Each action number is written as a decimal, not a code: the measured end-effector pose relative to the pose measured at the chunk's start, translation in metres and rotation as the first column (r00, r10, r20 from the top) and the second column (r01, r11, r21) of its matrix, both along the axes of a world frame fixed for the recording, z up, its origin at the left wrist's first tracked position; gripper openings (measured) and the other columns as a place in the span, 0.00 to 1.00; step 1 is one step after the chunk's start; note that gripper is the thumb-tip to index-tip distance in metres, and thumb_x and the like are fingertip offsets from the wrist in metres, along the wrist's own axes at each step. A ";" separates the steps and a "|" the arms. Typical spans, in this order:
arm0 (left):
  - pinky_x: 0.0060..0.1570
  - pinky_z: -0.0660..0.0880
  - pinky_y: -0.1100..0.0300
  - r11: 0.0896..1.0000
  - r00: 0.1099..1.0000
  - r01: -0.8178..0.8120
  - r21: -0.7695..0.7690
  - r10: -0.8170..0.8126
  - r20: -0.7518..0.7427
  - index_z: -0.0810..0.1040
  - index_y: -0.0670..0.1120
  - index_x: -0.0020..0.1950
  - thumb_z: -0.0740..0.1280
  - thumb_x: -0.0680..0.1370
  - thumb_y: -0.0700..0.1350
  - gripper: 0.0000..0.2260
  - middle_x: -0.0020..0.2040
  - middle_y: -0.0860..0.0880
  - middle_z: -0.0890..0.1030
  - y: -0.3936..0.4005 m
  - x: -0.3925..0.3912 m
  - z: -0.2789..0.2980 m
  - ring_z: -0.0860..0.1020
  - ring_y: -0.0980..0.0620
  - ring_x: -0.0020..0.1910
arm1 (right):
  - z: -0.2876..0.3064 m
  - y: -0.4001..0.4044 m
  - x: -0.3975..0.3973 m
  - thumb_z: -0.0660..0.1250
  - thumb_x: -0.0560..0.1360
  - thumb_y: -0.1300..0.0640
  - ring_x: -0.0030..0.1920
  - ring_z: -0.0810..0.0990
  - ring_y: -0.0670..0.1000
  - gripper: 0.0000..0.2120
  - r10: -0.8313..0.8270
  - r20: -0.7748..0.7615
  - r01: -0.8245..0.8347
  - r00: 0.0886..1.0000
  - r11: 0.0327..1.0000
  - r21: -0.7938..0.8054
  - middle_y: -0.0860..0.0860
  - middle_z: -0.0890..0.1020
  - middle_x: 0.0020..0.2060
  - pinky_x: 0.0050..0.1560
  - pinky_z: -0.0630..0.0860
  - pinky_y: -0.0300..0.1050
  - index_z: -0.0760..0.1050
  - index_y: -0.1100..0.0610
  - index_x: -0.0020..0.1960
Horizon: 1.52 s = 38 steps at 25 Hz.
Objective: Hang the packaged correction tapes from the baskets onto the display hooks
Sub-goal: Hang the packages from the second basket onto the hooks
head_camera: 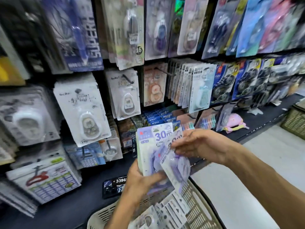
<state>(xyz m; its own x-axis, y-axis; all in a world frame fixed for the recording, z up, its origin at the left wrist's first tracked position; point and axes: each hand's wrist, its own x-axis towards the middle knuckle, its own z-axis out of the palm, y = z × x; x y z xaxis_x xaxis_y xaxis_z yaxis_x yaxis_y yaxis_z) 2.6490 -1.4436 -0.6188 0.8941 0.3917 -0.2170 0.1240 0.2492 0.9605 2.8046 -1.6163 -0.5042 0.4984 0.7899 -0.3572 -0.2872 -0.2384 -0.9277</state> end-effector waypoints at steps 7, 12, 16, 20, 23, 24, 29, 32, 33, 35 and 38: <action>0.39 0.83 0.58 0.998 0.965 0.011 0.063 -0.027 0.260 0.86 0.46 0.53 0.83 0.54 0.48 0.28 0.49 0.43 0.89 0.030 -0.008 0.123 0.88 0.45 0.45 | 0.066 0.035 -0.030 0.77 0.72 0.53 0.20 0.67 0.46 0.14 -0.437 0.562 0.374 0.702 0.898 0.231 0.52 0.74 0.22 0.23 0.62 0.37 0.78 0.56 0.31; 0.50 0.83 0.50 0.991 0.963 -0.125 0.056 0.107 0.248 0.84 0.45 0.56 0.83 0.53 0.50 0.32 0.49 0.44 0.89 0.038 -0.001 0.149 0.88 0.43 0.47 | 0.070 0.051 -0.027 0.77 0.73 0.50 0.26 0.68 0.50 0.16 -0.597 0.437 0.509 0.673 0.802 0.312 0.56 0.74 0.27 0.27 0.63 0.38 0.80 0.60 0.34; 0.45 0.80 0.55 0.963 0.939 -0.261 0.063 0.238 0.250 0.83 0.47 0.53 0.83 0.63 0.39 0.21 0.44 0.49 0.89 0.046 0.006 0.144 0.88 0.49 0.42 | 0.066 0.038 -0.022 0.78 0.71 0.55 0.33 0.80 0.44 0.16 -0.295 0.476 0.182 0.829 0.946 0.269 0.41 0.84 0.37 0.32 0.74 0.33 0.83 0.40 0.56; 0.53 0.82 0.46 0.956 0.923 -0.293 -0.012 0.286 0.258 0.84 0.46 0.54 0.83 0.61 0.38 0.22 0.47 0.46 0.89 0.049 0.013 0.144 0.88 0.44 0.46 | 0.048 0.030 -0.020 0.83 0.66 0.51 0.56 0.85 0.53 0.34 0.076 0.351 -0.101 0.933 0.993 0.055 0.50 0.86 0.57 0.43 0.83 0.46 0.72 0.38 0.67; 0.54 0.81 0.48 0.967 0.930 -0.250 -0.045 0.252 0.266 0.84 0.44 0.57 0.85 0.52 0.42 0.33 0.49 0.45 0.89 0.053 0.013 0.148 0.88 0.43 0.48 | 0.044 0.028 -0.005 0.84 0.63 0.57 0.51 0.87 0.60 0.38 -0.229 0.228 0.162 0.946 0.946 0.279 0.59 0.86 0.54 0.45 0.84 0.56 0.71 0.50 0.68; 0.53 0.81 0.50 0.969 0.931 -0.240 -0.054 0.246 0.271 0.84 0.44 0.57 0.85 0.52 0.45 0.34 0.49 0.45 0.89 0.055 0.012 0.149 0.88 0.43 0.48 | 0.046 0.027 0.005 0.82 0.63 0.58 0.48 0.87 0.59 0.36 -0.384 0.184 0.296 0.905 0.878 0.377 0.59 0.87 0.52 0.41 0.84 0.53 0.71 0.52 0.67; 0.50 0.82 0.50 0.977 0.934 -0.200 -0.073 0.212 0.286 0.85 0.46 0.53 0.83 0.53 0.46 0.29 0.49 0.44 0.89 0.061 0.009 0.148 0.88 0.42 0.48 | 0.051 0.021 0.034 0.74 0.74 0.57 0.44 0.88 0.49 0.18 -0.644 0.365 0.525 0.673 0.763 0.377 0.48 0.88 0.45 0.36 0.80 0.42 0.75 0.48 0.62; 0.41 0.84 0.53 0.983 0.934 -0.138 -0.124 0.171 0.314 0.84 0.49 0.56 0.82 0.52 0.47 0.32 0.52 0.44 0.88 0.059 0.008 0.147 0.88 0.43 0.48 | 0.042 0.019 0.041 0.75 0.74 0.48 0.47 0.85 0.44 0.08 -0.615 0.530 0.536 0.584 0.783 0.317 0.44 0.87 0.44 0.40 0.78 0.39 0.82 0.43 0.53; 0.40 0.84 0.54 0.982 0.931 -0.122 -0.147 0.164 0.326 0.84 0.51 0.56 0.82 0.53 0.46 0.31 0.52 0.44 0.88 0.058 0.008 0.147 0.88 0.43 0.48 | 0.041 0.020 0.042 0.75 0.74 0.47 0.50 0.84 0.45 0.06 -0.620 0.539 0.530 0.570 0.779 0.336 0.44 0.87 0.46 0.46 0.78 0.42 0.83 0.43 0.50; 0.40 0.84 0.53 0.975 0.924 -0.103 -0.199 0.168 0.343 0.86 0.53 0.52 0.82 0.53 0.44 0.28 0.52 0.44 0.88 0.056 0.007 0.148 0.88 0.43 0.47 | 0.041 0.025 0.041 0.75 0.74 0.49 0.51 0.85 0.48 0.03 -0.655 0.492 0.534 0.573 0.754 0.381 0.44 0.87 0.46 0.52 0.78 0.46 0.85 0.43 0.47; 0.38 0.84 0.51 0.958 0.927 -0.059 -0.279 0.156 0.341 0.87 0.49 0.53 0.82 0.52 0.43 0.28 0.49 0.42 0.88 0.056 0.004 0.145 0.87 0.44 0.42 | 0.045 0.035 0.040 0.74 0.75 0.50 0.55 0.84 0.50 0.03 -0.654 0.488 0.548 0.578 0.754 0.362 0.43 0.87 0.47 0.57 0.78 0.49 0.86 0.46 0.47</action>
<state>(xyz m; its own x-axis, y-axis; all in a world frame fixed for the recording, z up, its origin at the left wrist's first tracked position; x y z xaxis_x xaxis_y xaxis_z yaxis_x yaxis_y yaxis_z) 2.6531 -1.3874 -0.4741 0.8862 0.4632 0.0007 -0.2555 0.4876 0.8348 2.8448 -1.5818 -0.4593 0.9371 0.2489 0.2447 0.2638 -0.0460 -0.9635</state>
